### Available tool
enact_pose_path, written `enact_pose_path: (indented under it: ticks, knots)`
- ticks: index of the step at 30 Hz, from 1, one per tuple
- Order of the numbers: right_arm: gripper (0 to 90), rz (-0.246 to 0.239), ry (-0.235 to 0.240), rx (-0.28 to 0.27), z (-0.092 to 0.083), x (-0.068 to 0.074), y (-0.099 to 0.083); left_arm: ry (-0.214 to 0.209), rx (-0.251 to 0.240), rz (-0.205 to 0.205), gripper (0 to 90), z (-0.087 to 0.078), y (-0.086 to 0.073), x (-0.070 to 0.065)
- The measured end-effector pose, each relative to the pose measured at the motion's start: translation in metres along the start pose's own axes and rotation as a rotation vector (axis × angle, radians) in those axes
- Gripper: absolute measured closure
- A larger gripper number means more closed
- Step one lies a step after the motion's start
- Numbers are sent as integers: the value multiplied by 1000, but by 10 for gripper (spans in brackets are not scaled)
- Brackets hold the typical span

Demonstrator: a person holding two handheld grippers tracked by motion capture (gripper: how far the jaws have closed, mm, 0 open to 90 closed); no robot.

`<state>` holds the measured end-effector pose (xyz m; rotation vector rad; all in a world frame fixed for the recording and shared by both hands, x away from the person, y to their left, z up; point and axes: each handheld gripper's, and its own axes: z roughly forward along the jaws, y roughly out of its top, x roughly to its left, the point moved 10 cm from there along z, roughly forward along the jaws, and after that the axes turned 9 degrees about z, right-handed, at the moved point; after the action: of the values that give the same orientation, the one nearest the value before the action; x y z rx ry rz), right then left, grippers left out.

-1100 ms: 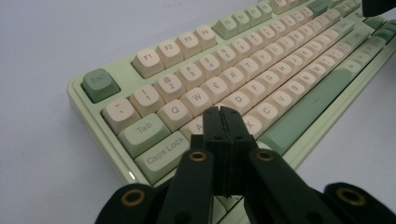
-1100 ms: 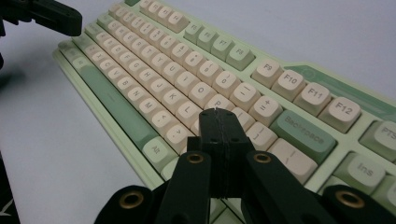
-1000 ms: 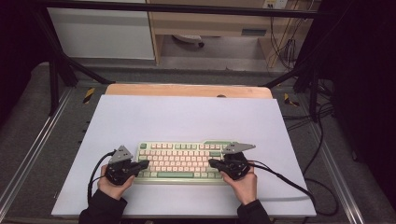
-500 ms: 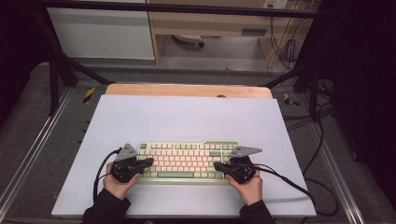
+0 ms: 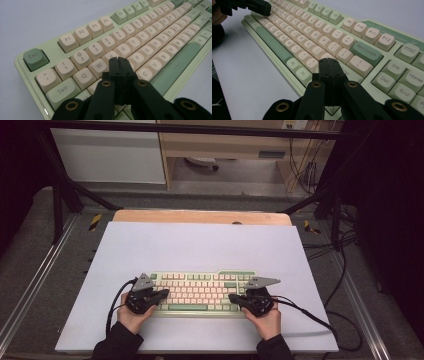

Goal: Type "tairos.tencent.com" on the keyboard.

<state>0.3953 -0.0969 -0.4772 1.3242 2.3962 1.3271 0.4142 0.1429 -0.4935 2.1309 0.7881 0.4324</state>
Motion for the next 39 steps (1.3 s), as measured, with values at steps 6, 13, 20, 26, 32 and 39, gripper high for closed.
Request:
enact_pose_path:
  ticks: [6, 13, 20, 26, 32, 39]
  knots:
    - [900, 1, -3, 6, 0, 0, -1, 0, 4, 0, 900, 1, -1, 0]
    - [900, -1, -3, 4, 0, 0, -1, -5, 8, 2, 900, 2, -2, 0]
    - [900, -2, 1, 3, 0, 1, 0, -10, -7, -2, 900, -6, -2, 0]
    - [900, -4, 5, 0, -1, 1, 1, -11, -14, -6, 900, -15, -5, 2]
    - [900, -2, 10, -1, 2, 4, 2, -9, -27, -14, 900, -24, -7, 5]
    - [900, -14, 17, 8, 6, 10, 4, -12, -37, -17, 900, -29, -8, 6]
